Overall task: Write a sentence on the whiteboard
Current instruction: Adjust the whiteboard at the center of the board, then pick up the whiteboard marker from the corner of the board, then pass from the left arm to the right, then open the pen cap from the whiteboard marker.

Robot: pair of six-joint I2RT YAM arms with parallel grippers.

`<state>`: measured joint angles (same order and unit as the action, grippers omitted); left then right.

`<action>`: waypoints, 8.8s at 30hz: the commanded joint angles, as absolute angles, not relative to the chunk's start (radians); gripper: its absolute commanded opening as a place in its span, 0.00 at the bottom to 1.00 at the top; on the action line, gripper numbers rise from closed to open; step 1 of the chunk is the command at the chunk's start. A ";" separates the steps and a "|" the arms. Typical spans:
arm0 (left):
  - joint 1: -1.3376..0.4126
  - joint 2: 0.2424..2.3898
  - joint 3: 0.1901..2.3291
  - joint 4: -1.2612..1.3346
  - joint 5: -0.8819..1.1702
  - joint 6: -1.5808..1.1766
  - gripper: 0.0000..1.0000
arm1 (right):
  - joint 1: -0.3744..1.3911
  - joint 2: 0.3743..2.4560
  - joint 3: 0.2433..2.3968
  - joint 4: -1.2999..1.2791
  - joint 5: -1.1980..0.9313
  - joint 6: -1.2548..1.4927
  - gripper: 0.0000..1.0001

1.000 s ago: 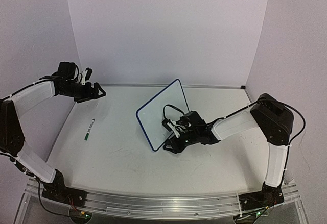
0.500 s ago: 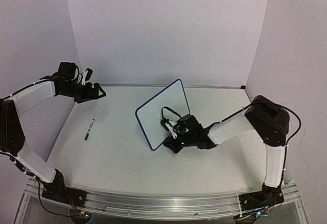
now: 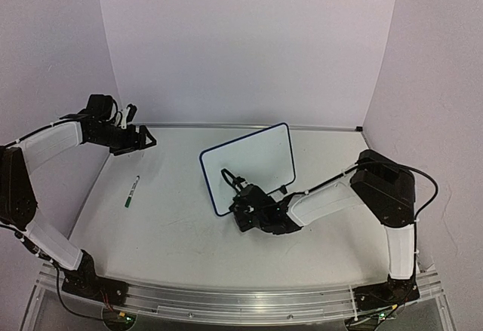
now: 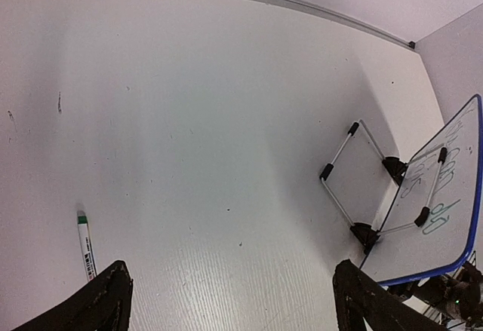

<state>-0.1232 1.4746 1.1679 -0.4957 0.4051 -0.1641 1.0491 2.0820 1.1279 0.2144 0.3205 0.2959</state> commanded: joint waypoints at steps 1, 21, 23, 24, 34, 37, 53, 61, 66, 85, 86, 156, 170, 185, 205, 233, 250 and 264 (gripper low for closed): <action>-0.118 1.473 1.164 -0.460 0.399 -0.179 0.91 | 1.078 2.143 1.244 -0.015 0.600 0.530 0.00; -0.118 1.447 1.141 -0.467 0.322 -0.195 0.91 | 1.093 2.182 1.397 -0.238 0.641 0.746 0.35; -0.118 1.442 1.145 -0.478 0.274 -0.211 0.92 | 1.106 2.149 1.381 -0.235 0.637 0.731 0.48; -0.118 1.440 1.150 -0.489 0.248 -0.217 0.92 | 1.114 2.129 1.370 -0.233 0.637 0.720 0.55; -0.118 1.346 1.082 -0.549 0.110 -0.305 0.93 | 1.155 1.839 1.173 -0.210 0.476 0.651 0.85; -0.118 1.290 0.964 -0.547 0.024 -0.343 0.93 | 1.149 1.713 1.105 -0.204 0.436 0.584 0.97; -0.116 1.462 0.829 -0.555 -0.033 -0.379 0.73 | 0.648 1.312 0.849 -0.093 -0.271 0.378 0.98; -0.116 1.589 0.901 -0.597 -0.080 -0.326 0.42 | 0.588 1.290 0.829 -0.083 -0.310 0.387 0.97; -0.117 1.633 0.930 -0.601 -0.078 -0.291 0.36 | 0.587 1.272 0.809 -0.078 -0.297 0.402 0.97; -0.117 1.733 0.968 -0.608 -0.096 -0.271 0.20 | 0.587 1.246 0.789 -0.075 -0.275 0.417 0.97; -0.116 1.735 0.969 -0.613 -0.096 -0.273 0.18 | 0.587 1.243 0.789 -0.075 -0.273 0.417 0.97; -1.029 1.530 1.343 -0.777 0.839 -0.081 0.00 | 0.808 1.517 1.190 -0.336 -1.134 0.396 0.69; -1.031 1.587 1.394 -0.849 0.848 -0.017 0.00 | 0.842 1.538 1.186 -0.333 -1.164 0.391 0.60; -1.031 1.605 1.414 -0.859 0.838 -0.002 0.00 | 0.876 1.541 1.180 -0.334 -1.189 0.390 0.54; -1.031 1.604 1.411 -0.861 0.826 0.036 0.00 | 0.896 1.550 1.172 -0.338 -1.180 0.386 0.21; -0.971 1.320 1.059 -0.215 0.773 -0.364 0.85 | 0.829 1.409 1.084 -0.064 -1.058 0.507 0.00; -0.971 1.358 1.055 -0.183 0.885 -0.375 0.00 | 0.825 1.393 1.065 -0.023 -1.080 0.524 0.00; -0.912 1.272 1.014 -0.248 0.926 -0.336 0.00 | 0.643 1.321 1.003 -0.023 -1.255 0.514 0.00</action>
<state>-0.9392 1.3380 1.0208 -0.2268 0.8766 -0.3621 0.6970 1.3832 1.0212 -0.0319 -1.1869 0.5243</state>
